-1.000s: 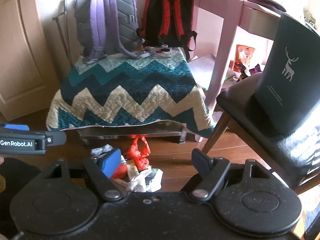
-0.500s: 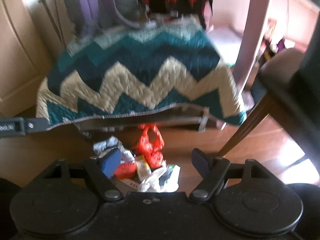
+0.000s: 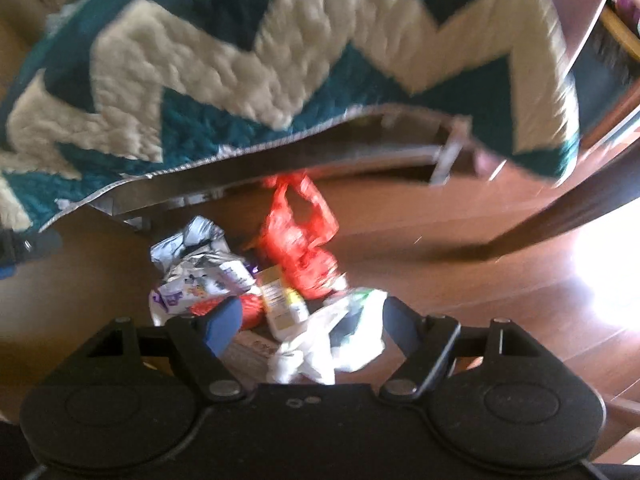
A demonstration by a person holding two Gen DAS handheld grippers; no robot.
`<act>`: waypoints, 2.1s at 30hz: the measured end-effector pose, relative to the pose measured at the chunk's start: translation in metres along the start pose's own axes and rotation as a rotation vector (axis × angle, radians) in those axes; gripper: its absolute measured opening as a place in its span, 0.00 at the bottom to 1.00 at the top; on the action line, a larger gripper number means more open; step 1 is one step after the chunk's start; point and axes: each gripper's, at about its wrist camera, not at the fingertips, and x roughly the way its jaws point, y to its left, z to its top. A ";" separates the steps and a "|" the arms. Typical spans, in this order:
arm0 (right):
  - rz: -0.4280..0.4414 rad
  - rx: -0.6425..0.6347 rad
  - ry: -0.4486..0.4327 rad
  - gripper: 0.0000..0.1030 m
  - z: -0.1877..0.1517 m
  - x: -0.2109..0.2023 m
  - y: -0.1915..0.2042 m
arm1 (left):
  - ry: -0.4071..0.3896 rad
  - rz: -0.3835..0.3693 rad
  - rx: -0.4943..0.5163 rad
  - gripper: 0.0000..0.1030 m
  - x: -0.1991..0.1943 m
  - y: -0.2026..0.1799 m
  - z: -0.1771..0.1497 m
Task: Collect trash
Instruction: 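Lower both open grippers down onto the trash pile, then close left gripper on the orange mesh net while right gripper grasps a white plastic wrapper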
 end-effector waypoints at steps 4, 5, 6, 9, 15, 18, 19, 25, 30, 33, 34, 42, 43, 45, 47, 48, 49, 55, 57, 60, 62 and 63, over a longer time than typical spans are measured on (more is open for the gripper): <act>0.016 0.061 0.081 0.73 0.006 0.050 -0.006 | 0.060 -0.015 0.050 1.00 0.042 -0.013 -0.005; 0.016 0.077 0.097 0.73 0.007 0.061 -0.009 | 0.083 -0.018 0.051 1.00 0.053 -0.015 -0.006; 0.014 0.097 0.111 0.73 0.008 0.071 -0.012 | 0.113 -0.028 0.047 1.00 0.064 -0.016 -0.009; -0.002 0.169 0.159 0.73 0.008 0.103 -0.026 | 0.199 -0.047 0.040 0.99 0.099 -0.025 -0.019; -0.004 0.219 0.278 0.72 -0.007 0.154 -0.034 | 0.357 -0.071 -0.009 0.99 0.160 -0.039 -0.038; 0.003 0.211 0.325 0.72 -0.016 0.173 -0.032 | 0.407 -0.077 -0.038 0.99 0.186 -0.042 -0.046; 0.007 0.201 0.344 0.72 -0.019 0.180 -0.030 | 0.420 -0.080 -0.048 0.99 0.194 -0.043 -0.048; 0.031 0.107 0.436 0.72 -0.032 0.211 -0.014 | 0.480 -0.088 -0.081 0.99 0.229 -0.045 -0.053; 0.010 0.046 0.435 0.71 -0.033 0.217 -0.006 | 0.512 -0.100 -0.094 0.93 0.249 -0.045 -0.056; -0.001 0.043 0.422 0.71 -0.026 0.215 -0.011 | 0.519 -0.116 -0.092 0.86 0.256 -0.046 -0.056; -0.007 0.045 0.419 0.71 -0.025 0.215 -0.012 | 0.522 -0.121 -0.096 0.80 0.259 -0.046 -0.056; -0.004 0.064 0.363 0.70 -0.015 0.210 -0.020 | 0.546 -0.134 -0.096 0.39 0.263 -0.049 -0.059; -0.003 0.061 0.356 0.69 -0.014 0.209 -0.021 | 0.553 -0.135 -0.099 0.34 0.264 -0.048 -0.060; 0.001 0.058 0.352 0.64 -0.012 0.212 -0.018 | 0.563 -0.135 -0.107 0.32 0.266 -0.047 -0.063; -0.008 0.052 0.360 0.14 -0.011 0.216 -0.017 | 0.565 -0.133 -0.106 0.30 0.266 -0.045 -0.064; -0.021 0.052 0.372 0.04 -0.011 0.218 -0.017 | 0.566 -0.132 -0.105 0.30 0.265 -0.045 -0.065; -0.019 0.055 0.374 0.04 -0.012 0.219 -0.016 | 0.566 -0.132 -0.103 0.29 0.265 -0.044 -0.065; 0.003 0.058 0.350 0.00 -0.010 0.209 -0.017 | 0.575 -0.148 -0.093 0.10 0.260 -0.043 -0.067; 0.010 0.047 0.343 0.00 -0.011 0.202 -0.016 | 0.574 -0.159 -0.091 0.08 0.255 -0.044 -0.067; 0.013 0.028 0.326 0.00 -0.008 0.189 -0.013 | 0.563 -0.173 -0.082 0.06 0.244 -0.043 -0.065; 0.024 0.019 0.314 0.00 -0.005 0.177 -0.011 | 0.552 -0.172 -0.079 0.06 0.232 -0.037 -0.062; 0.030 0.008 0.306 0.00 -0.003 0.171 -0.009 | 0.544 -0.173 -0.076 0.05 0.226 -0.037 -0.059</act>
